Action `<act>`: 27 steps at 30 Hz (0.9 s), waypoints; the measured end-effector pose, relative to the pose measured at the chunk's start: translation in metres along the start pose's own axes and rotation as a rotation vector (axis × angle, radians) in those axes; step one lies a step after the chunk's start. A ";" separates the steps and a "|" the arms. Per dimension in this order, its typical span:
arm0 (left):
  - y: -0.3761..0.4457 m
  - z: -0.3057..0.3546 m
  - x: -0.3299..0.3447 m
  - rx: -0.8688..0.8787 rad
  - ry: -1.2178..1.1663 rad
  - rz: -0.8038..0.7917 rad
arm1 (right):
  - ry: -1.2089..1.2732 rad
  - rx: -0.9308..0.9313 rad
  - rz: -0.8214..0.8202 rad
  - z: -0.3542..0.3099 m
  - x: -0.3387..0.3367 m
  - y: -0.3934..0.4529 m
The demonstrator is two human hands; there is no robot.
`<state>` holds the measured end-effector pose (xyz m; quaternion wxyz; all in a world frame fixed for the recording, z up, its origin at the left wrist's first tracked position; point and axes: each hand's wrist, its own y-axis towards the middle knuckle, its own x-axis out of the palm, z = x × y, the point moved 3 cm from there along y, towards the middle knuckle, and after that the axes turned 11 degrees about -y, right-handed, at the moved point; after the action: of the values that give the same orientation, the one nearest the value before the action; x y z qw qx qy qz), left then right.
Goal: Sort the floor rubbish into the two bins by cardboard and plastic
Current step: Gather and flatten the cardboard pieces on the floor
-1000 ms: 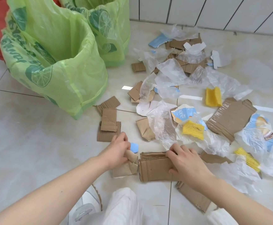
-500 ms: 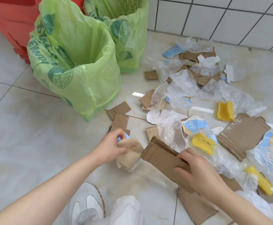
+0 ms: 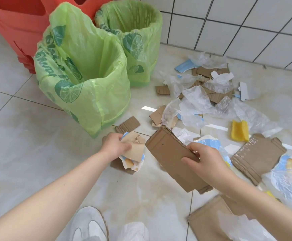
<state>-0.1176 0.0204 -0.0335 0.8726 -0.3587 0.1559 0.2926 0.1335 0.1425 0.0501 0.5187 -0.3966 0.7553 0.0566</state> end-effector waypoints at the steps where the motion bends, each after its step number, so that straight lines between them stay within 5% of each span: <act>1: 0.002 -0.001 0.004 -0.009 0.071 -0.005 | 0.002 0.001 0.000 -0.001 -0.002 0.002; 8: -0.002 0.004 0.020 -0.050 0.119 -0.003 | -0.028 -0.003 -0.032 -0.007 -0.008 0.008; 16: -0.026 0.027 -0.019 -0.023 -0.294 -0.015 | 0.007 0.015 0.044 -0.017 -0.035 0.012; 27: -0.074 0.115 -0.116 0.314 -0.631 0.186 | 0.341 -0.025 0.160 -0.090 -0.098 0.034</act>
<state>-0.1552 0.0146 0.1415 0.8918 -0.0969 -0.0460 0.4395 0.0587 0.1737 0.1608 0.3720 -0.3455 0.8607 0.0388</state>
